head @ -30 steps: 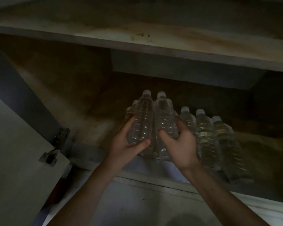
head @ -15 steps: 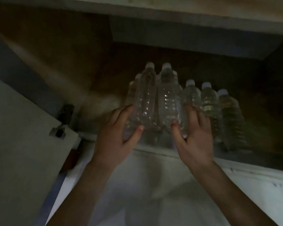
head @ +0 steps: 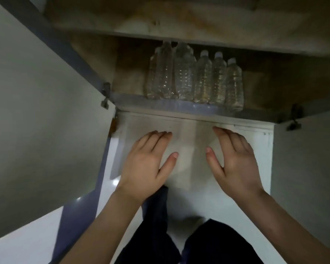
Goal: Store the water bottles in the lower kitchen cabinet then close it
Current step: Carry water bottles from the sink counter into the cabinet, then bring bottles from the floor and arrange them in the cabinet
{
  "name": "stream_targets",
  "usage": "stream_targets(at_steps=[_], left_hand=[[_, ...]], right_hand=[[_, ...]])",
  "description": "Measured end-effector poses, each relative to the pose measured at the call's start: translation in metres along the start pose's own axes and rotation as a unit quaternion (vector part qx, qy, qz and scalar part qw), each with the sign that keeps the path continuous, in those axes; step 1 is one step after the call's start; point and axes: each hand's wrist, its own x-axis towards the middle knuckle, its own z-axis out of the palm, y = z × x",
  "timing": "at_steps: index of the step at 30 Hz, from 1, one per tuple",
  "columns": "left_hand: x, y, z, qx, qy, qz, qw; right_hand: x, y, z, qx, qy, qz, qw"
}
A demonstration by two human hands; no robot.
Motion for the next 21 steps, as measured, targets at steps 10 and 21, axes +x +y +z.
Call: stream_targets(at_steps=[10,21], left_hand=[[-0.048,0.176,-0.217,0.001,-0.032,0.042,0.999],[-0.036,0.322,-0.45,0.048,0.023,0.178,0.983]], right_hand=[[-0.071,-0.104,-0.244,0.012,-0.009,0.045,0.999],[-0.105,-0.186,-0.499,0.025,0.129,0.029,0.991]])
